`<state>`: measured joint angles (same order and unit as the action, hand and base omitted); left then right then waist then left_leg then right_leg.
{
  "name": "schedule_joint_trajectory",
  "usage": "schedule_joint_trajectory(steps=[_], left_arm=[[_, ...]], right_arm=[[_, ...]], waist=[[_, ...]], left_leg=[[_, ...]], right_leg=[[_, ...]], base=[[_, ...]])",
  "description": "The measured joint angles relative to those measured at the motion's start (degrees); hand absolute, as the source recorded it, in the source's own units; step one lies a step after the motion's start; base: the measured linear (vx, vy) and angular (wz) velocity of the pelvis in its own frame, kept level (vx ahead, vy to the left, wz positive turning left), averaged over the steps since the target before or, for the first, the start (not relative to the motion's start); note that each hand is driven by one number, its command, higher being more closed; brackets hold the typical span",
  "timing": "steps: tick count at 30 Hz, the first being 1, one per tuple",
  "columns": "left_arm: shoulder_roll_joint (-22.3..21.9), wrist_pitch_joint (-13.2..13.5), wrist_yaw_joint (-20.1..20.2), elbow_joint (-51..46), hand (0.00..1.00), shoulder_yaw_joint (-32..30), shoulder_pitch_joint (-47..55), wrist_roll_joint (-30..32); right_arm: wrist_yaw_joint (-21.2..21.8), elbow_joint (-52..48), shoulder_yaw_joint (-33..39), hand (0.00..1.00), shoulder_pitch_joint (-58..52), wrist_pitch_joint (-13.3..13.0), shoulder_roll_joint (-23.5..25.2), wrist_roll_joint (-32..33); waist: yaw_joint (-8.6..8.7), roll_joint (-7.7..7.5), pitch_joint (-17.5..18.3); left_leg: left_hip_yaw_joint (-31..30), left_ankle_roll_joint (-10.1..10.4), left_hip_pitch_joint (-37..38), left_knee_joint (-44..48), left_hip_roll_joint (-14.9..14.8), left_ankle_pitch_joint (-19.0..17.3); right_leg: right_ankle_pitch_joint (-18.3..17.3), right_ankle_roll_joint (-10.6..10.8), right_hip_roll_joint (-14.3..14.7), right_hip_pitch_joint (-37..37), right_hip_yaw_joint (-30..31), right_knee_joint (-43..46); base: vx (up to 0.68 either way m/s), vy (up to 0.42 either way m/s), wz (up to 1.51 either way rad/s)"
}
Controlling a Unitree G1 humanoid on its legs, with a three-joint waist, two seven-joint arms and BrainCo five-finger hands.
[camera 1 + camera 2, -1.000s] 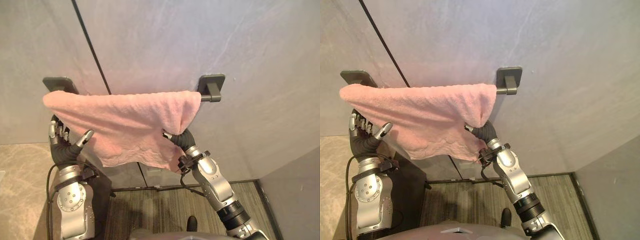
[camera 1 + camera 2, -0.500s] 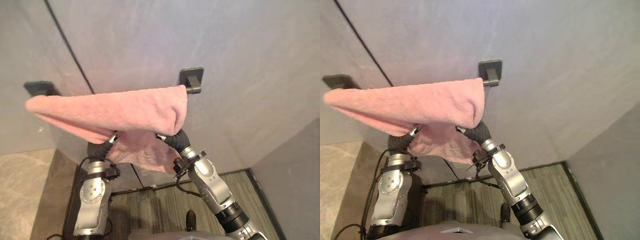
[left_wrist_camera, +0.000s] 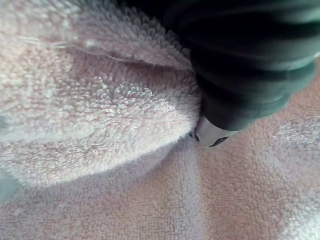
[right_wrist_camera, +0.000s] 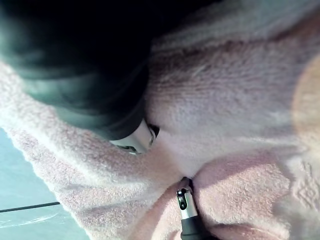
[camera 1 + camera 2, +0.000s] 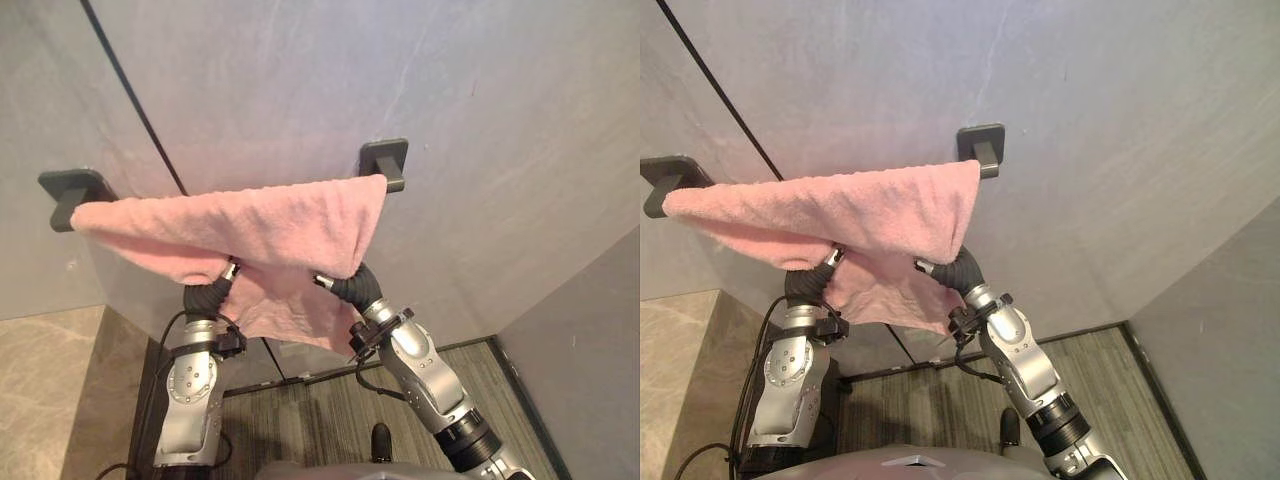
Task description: Organize washtable
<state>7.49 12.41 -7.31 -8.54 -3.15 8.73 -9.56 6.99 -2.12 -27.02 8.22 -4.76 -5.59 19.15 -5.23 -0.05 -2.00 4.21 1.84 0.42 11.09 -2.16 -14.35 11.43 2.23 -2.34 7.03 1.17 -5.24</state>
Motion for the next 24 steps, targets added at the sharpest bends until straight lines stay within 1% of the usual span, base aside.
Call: schedule_joint_trajectory(steps=[3, 7, 11, 15, 21, 24], left_arm=[[-0.8, 0.0, 0.6, 0.0, 1.0, -0.6, 0.5, 1.2], [-1.0, 0.0, 2.4, -0.2, 1.0, -1.2, 0.6, 2.1], [-2.4, -0.5, 4.2, -0.2, 1.0, -1.3, 0.5, 2.2], [-2.9, -0.6, 4.6, -0.2, 1.0, -1.3, 0.5, 3.3], [-3.4, -0.9, 5.0, -0.2, 1.0, -1.4, -0.2, 3.3], [-5.0, -1.0, 5.6, -0.1, 1.0, -1.6, -0.4, 3.3]], right_arm=[[-0.1, 0.7, 0.5, 1.0, -0.3, 0.0, 0.0, -0.1], [-0.2, 3.1, 4.1, 1.0, -0.3, 0.3, 2.4, -0.7], [-0.2, 4.0, 6.3, 1.0, -0.3, 0.5, 2.5, -1.3], [-0.2, 4.0, 7.7, 1.0, -0.3, 0.6, 2.6, -2.9], [-0.3, 4.3, 10.9, 1.0, -0.3, 0.7, 4.7, -6.0], [-0.4, 4.3, 11.9, 1.0, -0.1, 0.7, 5.1, -7.0]], waist=[[-0.05, 0.02, 0.0], [-0.12, 0.02, 0.0], [-0.13, -0.02, 0.1], [-0.17, -0.03, 0.1], [-0.1, -0.02, 0.1], [-0.09, -0.02, 0.1]], left_leg=[[-0.4, 0.1, 0.0, -0.1, 0.0, 0.1], [-0.5, 0.1, 0.0, -0.1, 0.0, 0.2], [-1.0, 0.1, 0.5, -0.1, 0.1, 0.2], [-1.4, 0.1, 0.4, -0.2, 0.1, 0.2], [-1.6, 0.1, 0.4, -0.3, 0.2, 0.2], [-1.8, 0.1, 0.5, -0.3, 0.4, 0.2]], right_leg=[[0.0, 0.0, 0.0, 0.0, -0.4, 0.0], [-0.1, 0.0, 0.0, -0.2, -0.5, 0.0], [-0.3, 0.3, -0.1, -0.9, -0.8, 0.0], [-0.5, 0.4, -0.1, -1.0, -1.2, 0.0], [-0.7, 0.5, -0.2, -1.1, -1.3, 0.0], [-0.8, 0.7, -0.4, -1.1, -1.4, 0.0]], base=[[0.01, -0.009, 0.05], [0.0, -0.002, 0.01], [0.0, 0.004, 0.06], [0.0, -0.002, 0.06], [0.0, 0.0, 0.0], [0.01, 0.005, 0.01]])
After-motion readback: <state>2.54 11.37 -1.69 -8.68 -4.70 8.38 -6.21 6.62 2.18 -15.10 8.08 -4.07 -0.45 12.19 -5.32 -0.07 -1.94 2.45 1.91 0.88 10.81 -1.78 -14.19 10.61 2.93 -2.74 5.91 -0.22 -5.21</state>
